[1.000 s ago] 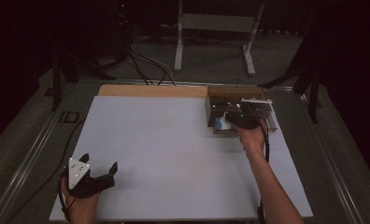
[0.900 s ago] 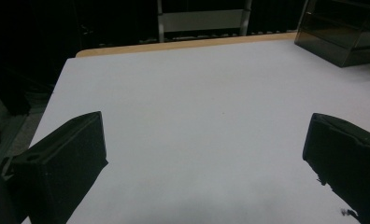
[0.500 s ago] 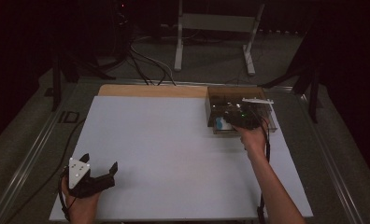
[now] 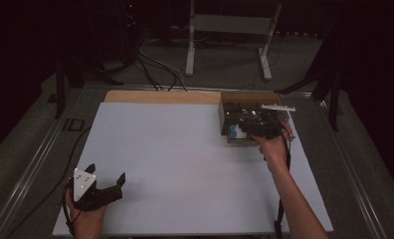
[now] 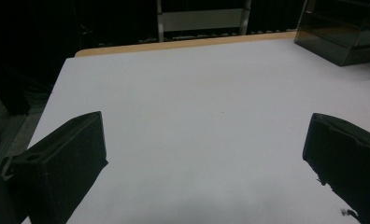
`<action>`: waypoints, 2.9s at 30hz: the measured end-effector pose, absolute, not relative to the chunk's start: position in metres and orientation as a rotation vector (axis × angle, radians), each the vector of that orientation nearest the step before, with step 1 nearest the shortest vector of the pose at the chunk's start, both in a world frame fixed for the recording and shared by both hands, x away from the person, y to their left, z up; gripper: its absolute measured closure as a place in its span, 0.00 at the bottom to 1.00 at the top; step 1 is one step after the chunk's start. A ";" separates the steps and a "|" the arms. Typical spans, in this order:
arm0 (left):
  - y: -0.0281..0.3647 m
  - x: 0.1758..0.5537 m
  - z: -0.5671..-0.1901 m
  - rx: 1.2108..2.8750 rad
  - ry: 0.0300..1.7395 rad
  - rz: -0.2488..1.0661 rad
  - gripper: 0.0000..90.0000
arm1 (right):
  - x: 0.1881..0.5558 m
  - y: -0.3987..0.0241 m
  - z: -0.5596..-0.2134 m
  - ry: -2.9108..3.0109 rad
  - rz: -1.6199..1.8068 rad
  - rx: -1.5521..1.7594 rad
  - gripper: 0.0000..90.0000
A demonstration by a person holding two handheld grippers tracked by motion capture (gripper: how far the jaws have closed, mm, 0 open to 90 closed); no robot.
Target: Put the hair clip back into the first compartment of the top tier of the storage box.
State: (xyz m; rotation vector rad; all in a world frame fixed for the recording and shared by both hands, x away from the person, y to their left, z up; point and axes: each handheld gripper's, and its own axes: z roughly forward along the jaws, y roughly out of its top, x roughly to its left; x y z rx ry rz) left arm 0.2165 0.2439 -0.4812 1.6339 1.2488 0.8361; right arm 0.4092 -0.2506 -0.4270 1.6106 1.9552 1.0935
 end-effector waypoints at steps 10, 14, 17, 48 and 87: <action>0.244 0.216 -0.481 1.632 1.248 0.837 0.01 | 0.405 -0.256 -0.426 1.962 1.100 1.606 0.07; 0.244 0.216 -0.481 1.632 1.248 0.837 0.01 | 0.402 -0.259 -0.428 1.965 1.097 1.609 0.07; 0.244 0.216 -0.481 1.632 1.248 0.837 0.01 | 0.401 -0.261 -0.430 1.966 1.098 1.611 0.07; 0.243 0.216 -0.481 1.630 1.248 0.838 0.01 | 0.377 -0.278 -0.428 1.984 1.129 1.564 0.00; 0.242 0.216 -0.482 1.639 1.246 0.839 0.01 | 0.355 -0.290 -0.432 2.003 1.188 1.506 0.00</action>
